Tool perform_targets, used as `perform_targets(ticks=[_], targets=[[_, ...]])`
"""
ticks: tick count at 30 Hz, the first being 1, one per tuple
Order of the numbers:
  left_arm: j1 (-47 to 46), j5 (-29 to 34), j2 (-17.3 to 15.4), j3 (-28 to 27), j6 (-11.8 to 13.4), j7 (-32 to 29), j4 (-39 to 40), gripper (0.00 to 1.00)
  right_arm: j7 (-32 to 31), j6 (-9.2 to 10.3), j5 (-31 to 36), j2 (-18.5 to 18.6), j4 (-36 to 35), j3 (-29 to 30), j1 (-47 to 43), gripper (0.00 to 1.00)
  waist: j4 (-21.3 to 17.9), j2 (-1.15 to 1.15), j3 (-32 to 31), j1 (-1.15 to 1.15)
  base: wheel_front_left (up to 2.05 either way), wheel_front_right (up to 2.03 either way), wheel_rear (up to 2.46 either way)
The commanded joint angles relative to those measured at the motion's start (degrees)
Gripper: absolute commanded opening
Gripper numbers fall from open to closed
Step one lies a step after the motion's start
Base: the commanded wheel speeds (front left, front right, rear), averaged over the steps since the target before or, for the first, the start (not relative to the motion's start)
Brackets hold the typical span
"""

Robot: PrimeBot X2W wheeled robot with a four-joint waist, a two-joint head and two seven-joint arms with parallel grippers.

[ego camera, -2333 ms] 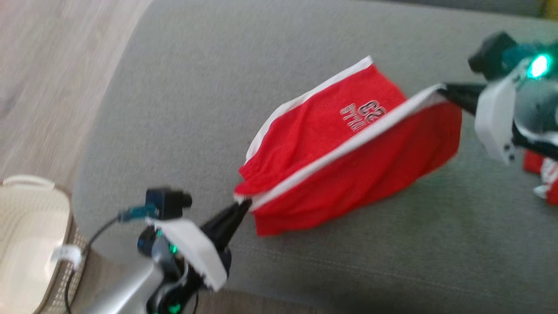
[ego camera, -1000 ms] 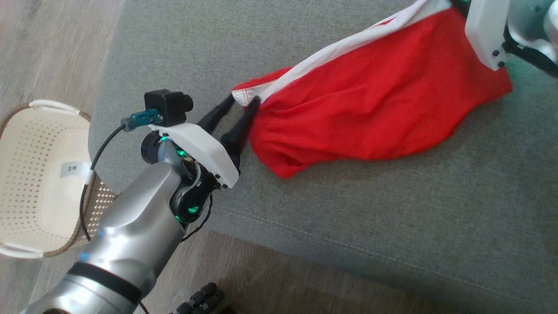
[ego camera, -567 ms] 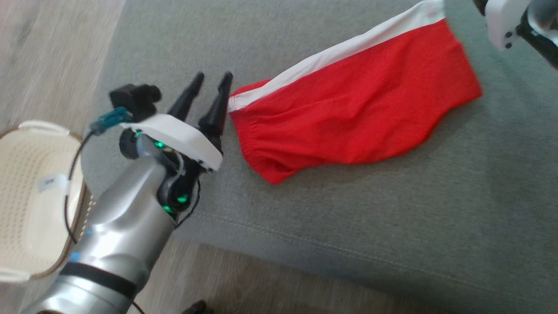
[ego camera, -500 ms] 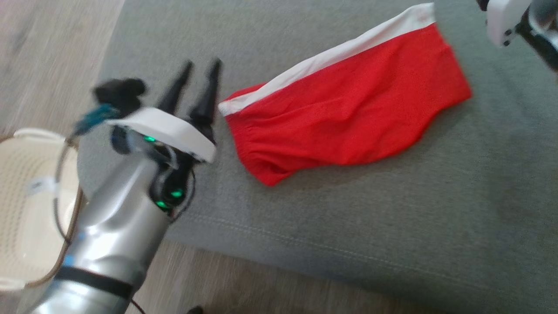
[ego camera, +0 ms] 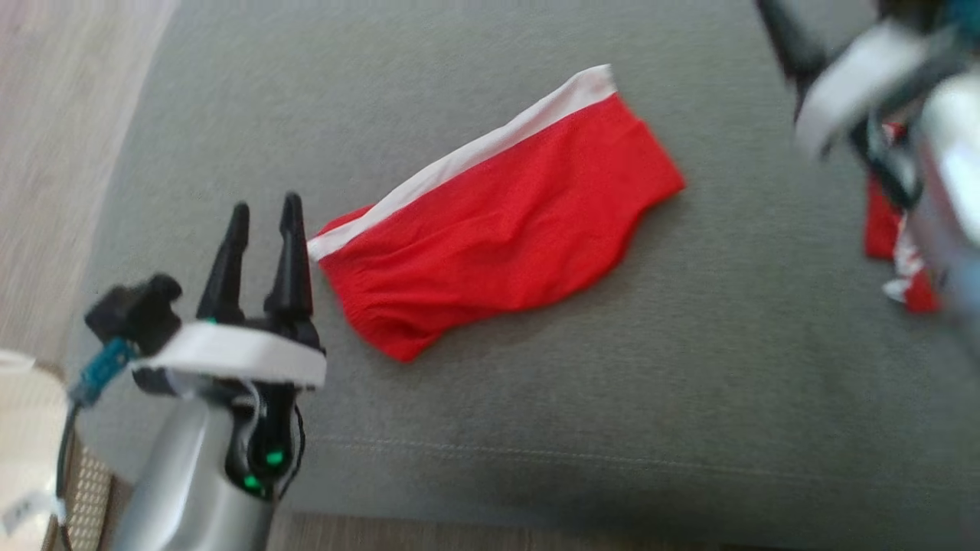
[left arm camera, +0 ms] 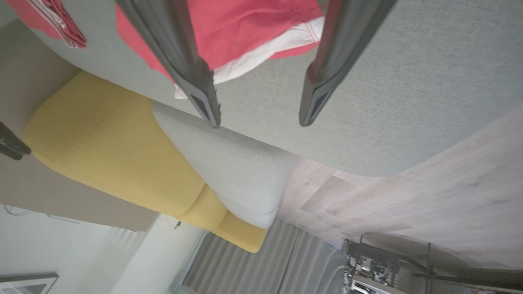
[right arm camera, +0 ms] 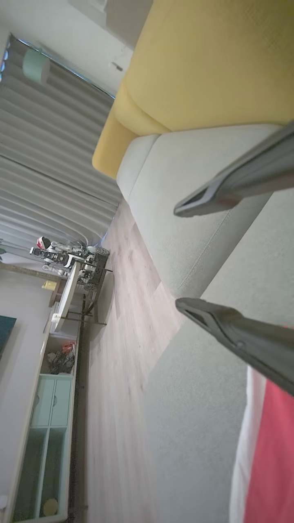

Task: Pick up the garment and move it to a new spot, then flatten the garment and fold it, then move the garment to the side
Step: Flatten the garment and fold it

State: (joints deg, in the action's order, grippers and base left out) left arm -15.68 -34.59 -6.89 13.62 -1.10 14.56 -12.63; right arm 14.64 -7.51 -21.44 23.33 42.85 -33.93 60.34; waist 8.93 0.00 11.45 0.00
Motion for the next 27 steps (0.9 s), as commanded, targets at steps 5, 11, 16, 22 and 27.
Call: perform_targets(ticks=[5, 11, 16, 22, 27], targets=[[3.6, 4.9, 1.1, -4.5, -1.6, 0.4, 4.2, 1.00, 0.3, 0.02, 11.3, -4.4, -13.0, 12.4, -16.9, 1.00, -3.5, 0.00, -3.2, 0.00, 0.00, 0.00, 0.00], [8.7, 10.1, 3.0, -6.1, -2.7, 0.4, 5.7, 1.00, 0.4, 0.02, 20.7, -10.0, -25.6, 22.1, -34.2, 1.00, -4.3, 0.00, -4.5, 0.00, 0.00, 0.00, 0.00], [12.6, 13.7, 3.7, -7.5, -3.3, 0.4, 6.3, 1.00, 0.4, 0.02, 25.7, -15.5, -32.9, 27.2, -44.0, 1.00, -5.2, 0.00, -5.6, 0.00, 0.00, 0.00, 0.00], [15.7, 13.2, 4.0, -8.0, -2.9, 0.4, 7.3, 1.00, 0.4, 0.02, 28.3, -18.7, -37.3, 30.1, -50.2, 1.00, -5.7, 0.00, -6.2, 0.00, 0.00, 0.00, 0.00], [16.2, 12.8, 4.0, -7.3, -1.8, 0.4, 8.7, 1.00, 0.4, 0.02, 28.8, -19.6, -38.2, 30.6, -52.8, 1.00, -5.7, 0.00, -6.8, 0.00, 0.00, 0.00, 0.00]])
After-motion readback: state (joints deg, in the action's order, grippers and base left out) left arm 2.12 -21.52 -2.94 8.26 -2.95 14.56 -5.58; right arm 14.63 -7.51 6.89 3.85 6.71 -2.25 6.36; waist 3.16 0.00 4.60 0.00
